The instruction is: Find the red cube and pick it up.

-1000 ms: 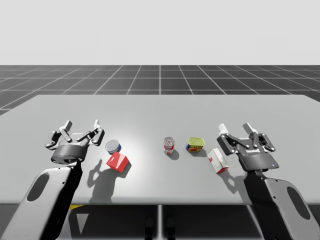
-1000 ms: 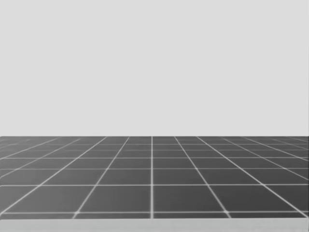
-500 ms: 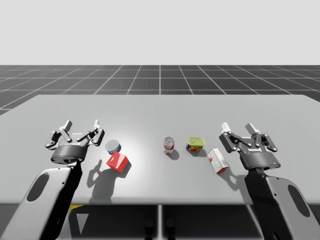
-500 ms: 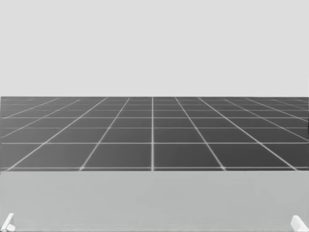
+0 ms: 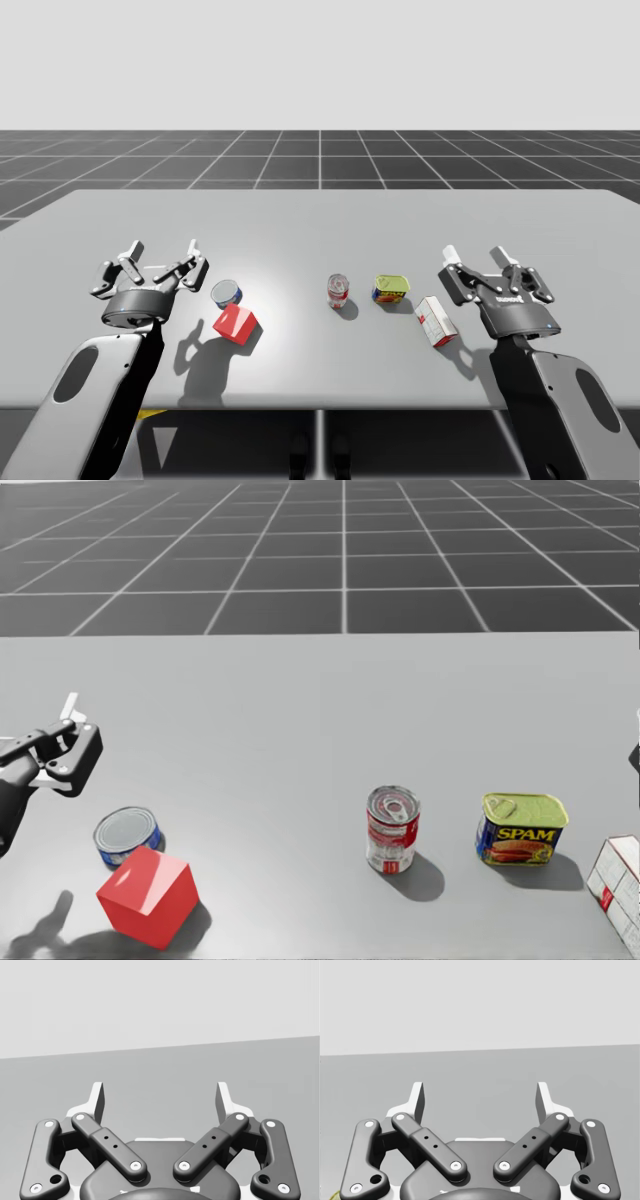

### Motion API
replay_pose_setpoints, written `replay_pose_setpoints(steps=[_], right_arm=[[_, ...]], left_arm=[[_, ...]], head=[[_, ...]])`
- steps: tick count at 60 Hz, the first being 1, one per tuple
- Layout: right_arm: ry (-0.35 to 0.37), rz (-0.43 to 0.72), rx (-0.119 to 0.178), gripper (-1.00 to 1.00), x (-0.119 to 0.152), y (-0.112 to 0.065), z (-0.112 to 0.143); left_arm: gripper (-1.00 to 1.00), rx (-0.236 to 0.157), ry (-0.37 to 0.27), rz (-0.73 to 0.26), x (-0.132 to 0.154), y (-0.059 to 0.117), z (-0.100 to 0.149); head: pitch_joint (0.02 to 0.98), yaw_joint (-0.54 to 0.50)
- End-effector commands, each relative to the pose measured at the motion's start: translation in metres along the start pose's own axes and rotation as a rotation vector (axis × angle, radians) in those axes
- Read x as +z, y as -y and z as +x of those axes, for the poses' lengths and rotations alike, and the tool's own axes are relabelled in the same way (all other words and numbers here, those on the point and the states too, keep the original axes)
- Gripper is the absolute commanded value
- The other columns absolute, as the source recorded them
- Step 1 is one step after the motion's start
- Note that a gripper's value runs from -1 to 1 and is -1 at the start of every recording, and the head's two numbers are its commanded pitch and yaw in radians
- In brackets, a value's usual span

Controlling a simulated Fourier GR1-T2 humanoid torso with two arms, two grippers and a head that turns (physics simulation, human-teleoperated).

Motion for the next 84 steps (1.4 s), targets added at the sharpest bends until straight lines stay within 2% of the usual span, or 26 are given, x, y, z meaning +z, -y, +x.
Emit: replay_pose_setpoints(steps=[1, 15, 26, 40, 42, 47, 48, 54, 58, 62, 70, 74, 76, 80, 82, 84], right_arm=[[-0.004, 0.008, -0.001, -1.00, 0.000, -0.001, 0.000], [-0.007, 0.019, -0.006, -1.00, 0.001, -0.003, 0.000], [-0.015, 0.043, -0.011, -1.00, 0.003, -0.012, -0.002], [-0.020, 0.052, -0.014, -1.00, 0.004, -0.014, -0.003], [-0.021, 0.052, -0.015, -1.00, 0.005, -0.014, -0.002], [-0.021, 0.050, -0.017, -1.00, 0.005, -0.014, -0.002], [-0.022, 0.048, -0.017, -1.00, 0.005, -0.013, -0.002], [-0.023, 0.044, -0.019, -1.00, 0.005, -0.013, -0.002], [-0.024, 0.043, -0.020, -1.00, 0.005, -0.013, -0.002], [-0.023, 0.043, -0.021, -1.00, 0.005, -0.012, -0.002], [-0.020, 0.038, -0.019, -1.00, 0.005, -0.011, -0.002], [-0.018, 0.036, -0.025, -1.00, 0.005, -0.011, -0.002], [-0.016, 0.041, -0.037, -1.00, 0.005, -0.011, -0.001], [-0.013, 0.046, -0.043, -1.00, 0.005, -0.011, 0.000], [-0.012, 0.051, -0.052, -1.00, 0.005, -0.011, 0.000], [-0.012, 0.052, -0.052, -1.00, 0.005, -0.010, 0.000]], left_arm=[[-1.00, -0.001, 0.000, 0.000, 0.000, 0.000, 0.000], [-1.00, -0.004, -0.001, -0.004, 0.000, 0.001, 0.000], [-1.00, -0.001, -0.009, -0.012, 0.000, 0.001, 0.000], [-1.00, 0.033, -0.022, -0.031, 0.000, 0.000, 0.002], [-1.00, 0.058, -0.031, -0.046, 0.001, 0.000, 0.004], [-1.00, 0.082, -0.044, -0.064, 0.003, 0.000, 0.007], [-1.00, 0.124, -0.074, -0.102, 0.007, 0.001, 0.012], [-1.00, 0.130, -0.077, -0.138, 0.018, 0.001, 0.024], [-1.00, 0.101, -0.083, -0.171, 0.031, 0.001, 0.033], [-1.00, 0.100, -0.089, -0.217, 0.045, 0.000, 0.040], [-1.00, 0.068, -0.090, -0.280, 0.085, -0.005, 0.046], [-1.00, 0.080, -0.120, -0.313, 0.102, -0.008, 0.044], [-1.00, 0.066, -0.149, -0.325, 0.116, -0.010, 0.040], [-1.00, 0.088, -0.185, -0.337, 0.127, -0.012, 0.036], [-1.00, 0.075, -0.196, -0.338, 0.137, -0.014, 0.032], [-1.00, 0.081, -0.206, -0.339, 0.144, -0.014, 0.029]], head=[[0.683, 0.08], [0.769, 0.18], [0.841, 0.28], [0.895, 0.32], [0.899, 0.33], [0.899, 0.33], [0.893, 0.33], [0.890, 0.33], [0.893, 0.33], [0.896, 0.34], [0.893, 0.34], [0.890, 0.34], [0.885, 0.34], [0.881, 0.34], [0.878, 0.34], [0.876, 0.34]])
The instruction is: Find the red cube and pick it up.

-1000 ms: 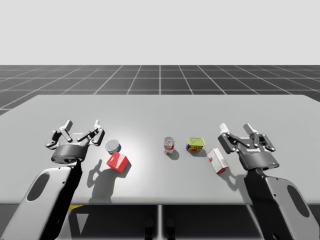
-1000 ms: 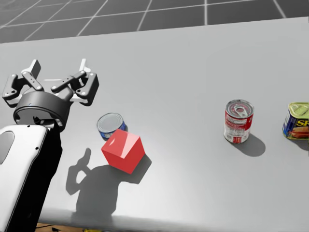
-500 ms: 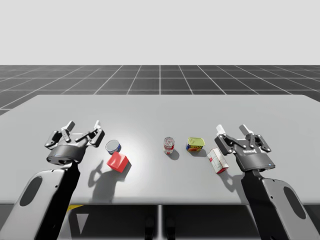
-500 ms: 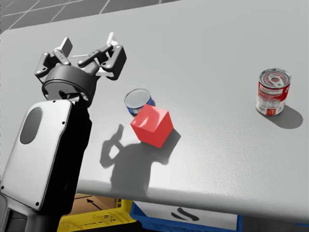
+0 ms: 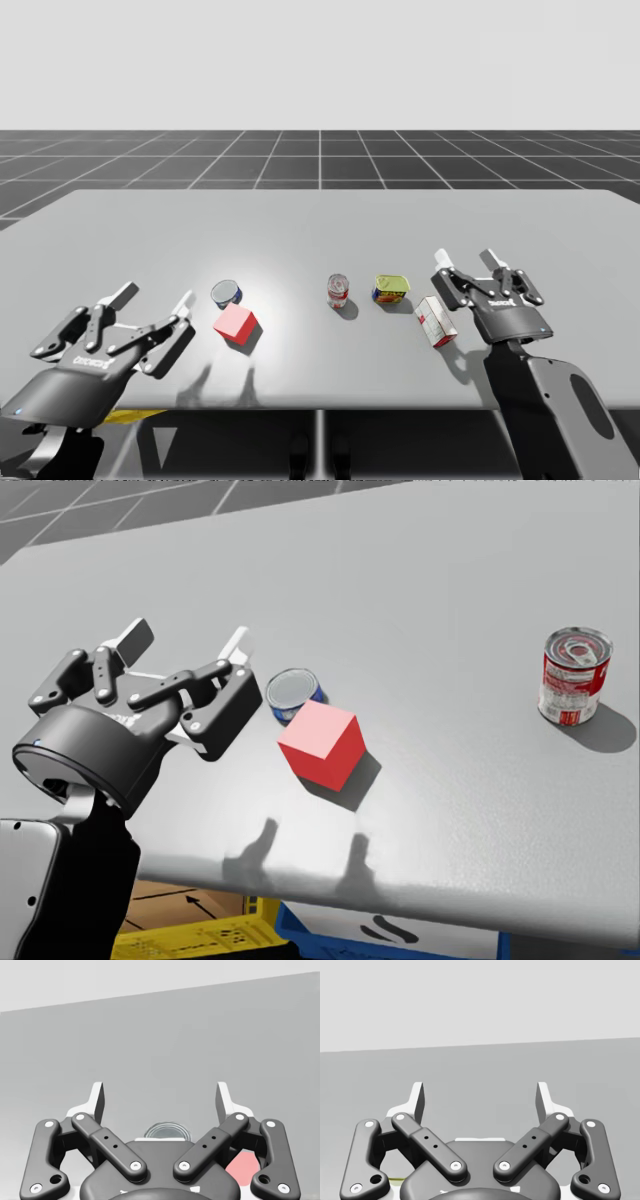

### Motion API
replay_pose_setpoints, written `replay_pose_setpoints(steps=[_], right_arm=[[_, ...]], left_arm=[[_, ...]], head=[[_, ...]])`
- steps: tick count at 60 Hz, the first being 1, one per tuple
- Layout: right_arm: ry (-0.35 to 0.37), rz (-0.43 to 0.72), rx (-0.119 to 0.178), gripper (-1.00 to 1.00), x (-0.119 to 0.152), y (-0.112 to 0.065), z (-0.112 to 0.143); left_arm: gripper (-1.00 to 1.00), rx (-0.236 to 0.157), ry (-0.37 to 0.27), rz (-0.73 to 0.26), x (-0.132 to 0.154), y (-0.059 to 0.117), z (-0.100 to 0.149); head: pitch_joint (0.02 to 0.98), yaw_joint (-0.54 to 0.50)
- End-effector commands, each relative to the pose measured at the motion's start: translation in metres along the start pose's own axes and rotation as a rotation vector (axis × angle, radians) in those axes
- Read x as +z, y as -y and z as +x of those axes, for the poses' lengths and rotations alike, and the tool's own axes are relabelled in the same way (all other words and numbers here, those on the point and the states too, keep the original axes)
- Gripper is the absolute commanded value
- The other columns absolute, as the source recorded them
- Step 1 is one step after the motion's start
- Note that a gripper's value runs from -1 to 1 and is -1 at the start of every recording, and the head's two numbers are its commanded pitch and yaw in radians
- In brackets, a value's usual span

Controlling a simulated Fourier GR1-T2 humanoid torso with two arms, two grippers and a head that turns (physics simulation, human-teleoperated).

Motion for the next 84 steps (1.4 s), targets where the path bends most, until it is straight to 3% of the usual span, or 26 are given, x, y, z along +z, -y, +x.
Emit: replay_pose_setpoints(steps=[1, 6, 8, 12, 19, 24, 38, 56, 84], right_arm=[[0.004, 0.008, -0.015, -1.00, 0.000, 0.001, 0.002], [0.001, 0.007, -0.019, -1.00, 0.000, 0.002, 0.002], [-0.001, 0.006, -0.019, -1.00, 0.000, 0.002, 0.002], [-0.002, 0.006, -0.020, -1.00, 0.000, 0.002, 0.002], [-0.002, 0.007, -0.021, -1.00, 0.000, 0.003, 0.002], [-0.003, 0.007, -0.020, -1.00, 0.000, 0.003, 0.002], [0.003, 0.034, -0.012, -1.00, 0.000, 0.004, 0.001], [0.007, 0.041, -0.002, -1.00, 0.000, 0.005, 0.001], [0.006, 0.038, -0.009, -1.00, 0.001, 0.005, 0.003]], left_arm=[[-1.00, 0.009, -0.074, -0.038, 0.040, 0.010, -0.019], [-1.00, -0.001, -0.105, -0.050, 0.051, 0.015, -0.032], [-1.00, -0.024, -0.129, -0.060, 0.056, 0.018, -0.039], [-1.00, 0.005, -0.164, -0.080, 0.061, 0.022, -0.049], [-1.00, 0.006, -0.213, -0.111, 0.067, 0.029, -0.067], [-1.00, 0.031, -0.236, -0.135, 0.064, 0.032, -0.077], [-1.00, 0.070, -0.243, -0.127, 0.040, 0.037, -0.089], [-1.00, 0.150, -0.288, -0.147, 0.005, 0.040, -0.096], [-1.00, 0.169, -0.289, -0.138, -0.030, 0.051, -0.097]], head=[[0.876, 0.34], [0.881, 0.34], [0.884, 0.34], [0.888, 0.34], [0.889, 0.34], [0.889, 0.34], [0.902, 0.33], [0.908, 0.32], [0.908, 0.31]])
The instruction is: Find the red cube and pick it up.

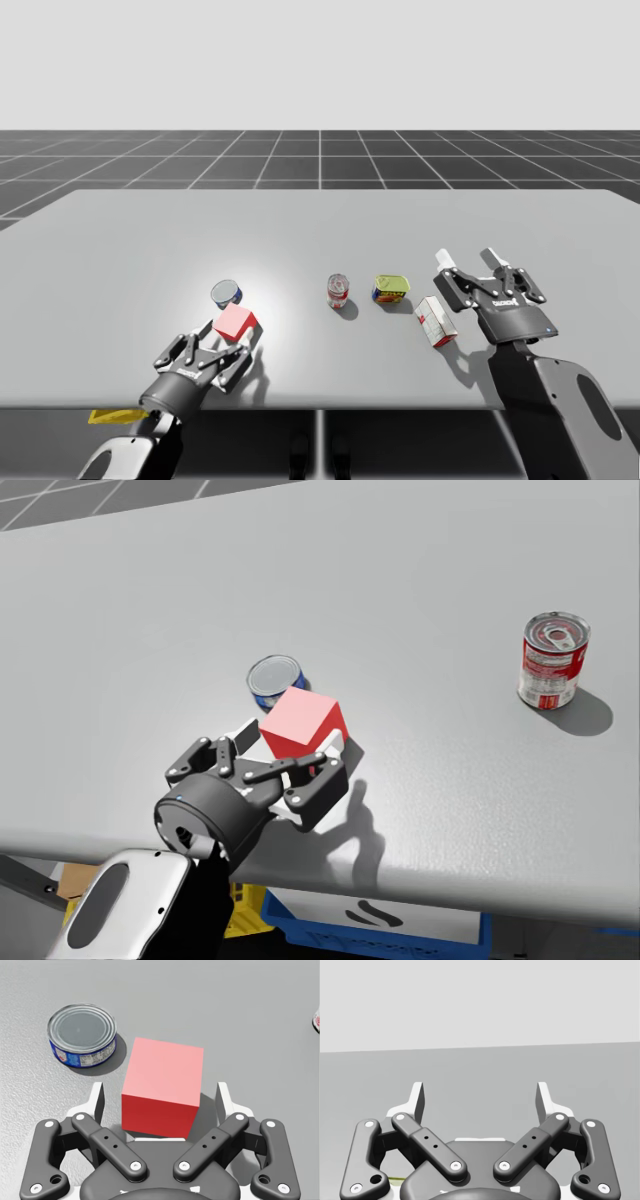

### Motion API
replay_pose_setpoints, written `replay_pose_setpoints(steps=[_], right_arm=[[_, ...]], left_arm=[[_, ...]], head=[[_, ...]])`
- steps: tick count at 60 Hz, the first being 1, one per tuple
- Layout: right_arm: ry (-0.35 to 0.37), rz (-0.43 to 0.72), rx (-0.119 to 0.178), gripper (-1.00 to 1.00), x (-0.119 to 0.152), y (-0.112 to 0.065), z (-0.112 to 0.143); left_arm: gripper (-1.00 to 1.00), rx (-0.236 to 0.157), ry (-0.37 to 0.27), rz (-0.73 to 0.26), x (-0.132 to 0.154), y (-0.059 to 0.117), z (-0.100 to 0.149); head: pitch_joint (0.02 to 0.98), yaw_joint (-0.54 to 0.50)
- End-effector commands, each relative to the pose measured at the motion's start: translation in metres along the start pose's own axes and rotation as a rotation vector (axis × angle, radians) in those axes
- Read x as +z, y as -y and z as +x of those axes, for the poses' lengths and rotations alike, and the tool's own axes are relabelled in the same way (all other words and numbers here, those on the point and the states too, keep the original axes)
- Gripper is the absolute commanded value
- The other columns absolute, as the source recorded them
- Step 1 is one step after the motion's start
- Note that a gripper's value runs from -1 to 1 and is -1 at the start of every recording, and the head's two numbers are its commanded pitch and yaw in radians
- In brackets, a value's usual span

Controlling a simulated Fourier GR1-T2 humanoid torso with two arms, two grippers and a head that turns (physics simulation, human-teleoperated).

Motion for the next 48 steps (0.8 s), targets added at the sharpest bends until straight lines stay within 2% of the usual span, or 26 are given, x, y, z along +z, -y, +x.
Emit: replay_pose_setpoints(steps=[1, 19, 20, 22, 23, 25, 29, 34, 48], right_arm=[[0.001, -0.001, -0.002, -1.00, 0.001, 0.000, 0.001], [0.003, -0.004, 0.000, -1.00, 0.001, 0.002, 0.001], [0.003, -0.004, 0.000, -1.00, 0.001, 0.002, 0.001], [0.003, -0.004, -0.001, -1.00, 0.001, 0.002, 0.001], [0.002, -0.005, -0.001, -1.00, 0.001, 0.002, 0.001], [0.002, -0.005, -0.001, -1.00, 0.001, 0.002, 0.001], [0.001, -0.004, -0.001, -1.00, 0.001, 0.002, 0.001], [0.002, -0.004, -0.001, -1.00, 0.001, 0.002, 0.001], [-0.001, -0.006, -0.001, -1.00, 0.001, 0.003, 0.001]], left_arm=[[-1.00, 0.008, -0.003, 0.000, -0.014, 0.003, 0.001], [-1.00, -0.010, -0.003, 0.003, -0.026, 0.009, -0.002], [-0.91, -0.016, -0.003, 0.006, -0.026, 0.009, -0.003], [-0.33, -0.019, -0.006, 0.004, -0.026, 0.009, -0.004], [0.76, -0.017, -0.015, -0.009, -0.026, 0.009, -0.006], [0.92, -0.020, -0.019, -0.013, -0.025, 0.009, -0.007], [1.00, -0.020, -0.028, -0.025, -0.025, 0.009, -0.009], [1.00, -0.020, -0.036, -0.033, -0.024, 0.010, -0.011], [1.00, -0.035, -0.047, -0.048, -0.024, 0.012, -0.015]], head=[[0.908, 0.31], [0.903, 0.30], [0.903, 0.30], [0.903, 0.30], [0.903, 0.30], [0.903, 0.30], [0.899, 0.30], [0.880, 0.30], [0.659, 0.30]])
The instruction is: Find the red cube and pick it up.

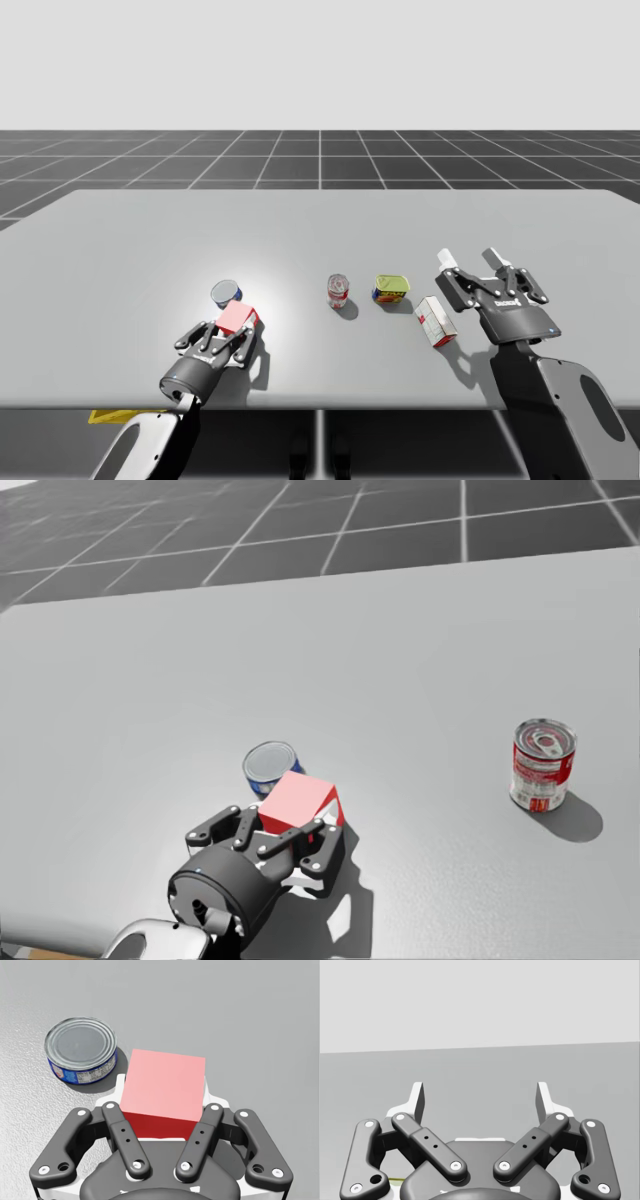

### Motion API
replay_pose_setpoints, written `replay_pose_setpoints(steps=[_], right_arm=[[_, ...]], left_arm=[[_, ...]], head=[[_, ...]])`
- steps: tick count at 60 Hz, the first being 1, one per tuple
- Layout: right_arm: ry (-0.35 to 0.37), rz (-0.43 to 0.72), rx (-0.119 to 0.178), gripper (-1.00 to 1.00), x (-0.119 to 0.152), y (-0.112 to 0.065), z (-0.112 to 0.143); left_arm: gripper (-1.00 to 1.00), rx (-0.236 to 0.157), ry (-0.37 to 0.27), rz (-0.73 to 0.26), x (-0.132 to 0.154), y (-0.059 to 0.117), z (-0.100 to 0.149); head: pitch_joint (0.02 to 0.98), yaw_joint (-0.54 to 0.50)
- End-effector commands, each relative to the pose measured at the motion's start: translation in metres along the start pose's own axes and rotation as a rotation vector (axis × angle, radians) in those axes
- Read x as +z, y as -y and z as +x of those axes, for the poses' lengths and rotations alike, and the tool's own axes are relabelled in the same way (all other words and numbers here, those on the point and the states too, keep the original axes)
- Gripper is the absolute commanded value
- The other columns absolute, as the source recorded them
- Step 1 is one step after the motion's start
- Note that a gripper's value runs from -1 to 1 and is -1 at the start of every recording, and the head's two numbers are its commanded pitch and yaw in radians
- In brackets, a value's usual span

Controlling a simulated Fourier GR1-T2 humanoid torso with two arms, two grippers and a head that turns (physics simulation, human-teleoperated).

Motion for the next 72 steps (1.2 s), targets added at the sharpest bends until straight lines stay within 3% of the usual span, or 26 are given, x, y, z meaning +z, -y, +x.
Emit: replay_pose_setpoints(steps=[1, 14, 28, 45, 58, 72], right_arm=[[-0.001, -0.001, 0.000, -1.00, 0.000, 0.001, 0.000], [0.000, -0.003, -0.004, -1.00, 0.000, 0.003, 0.001], [0.001, -0.007, -0.003, -1.00, 0.000, 0.004, 0.001], [0.001, -0.012, 0.002, -1.00, -0.001, 0.006, 0.001], [0.005, -0.016, 0.011, -1.00, -0.001, 0.007, 0.001], [0.010, -0.010, 0.009, -1.00, -0.001, 0.008, 0.001]], left_arm=[[1.00, -0.022, -0.057, -0.098, 0.000, 0.005, -0.016], [1.00, -0.037, -0.065, -0.114, -0.002, 0.008, -0.018], [1.00, -0.051, -0.051, -0.123, 0.001, 0.010, -0.013], [1.00, -0.137, 0.050, -0.113, 0.014, 0.011, 0.037], [1.00, -0.157, 0.122, -0.093, 0.016, 0.010, 0.071], [1.00, -0.204, 0.265, -0.051, 0.029, 0.014, 0.123]], head=[[0.649, 0.30], [0.515, 0.33], [0.463, 0.33], [0.458, 0.33], [0.454, 0.33], [0.447, 0.32]])
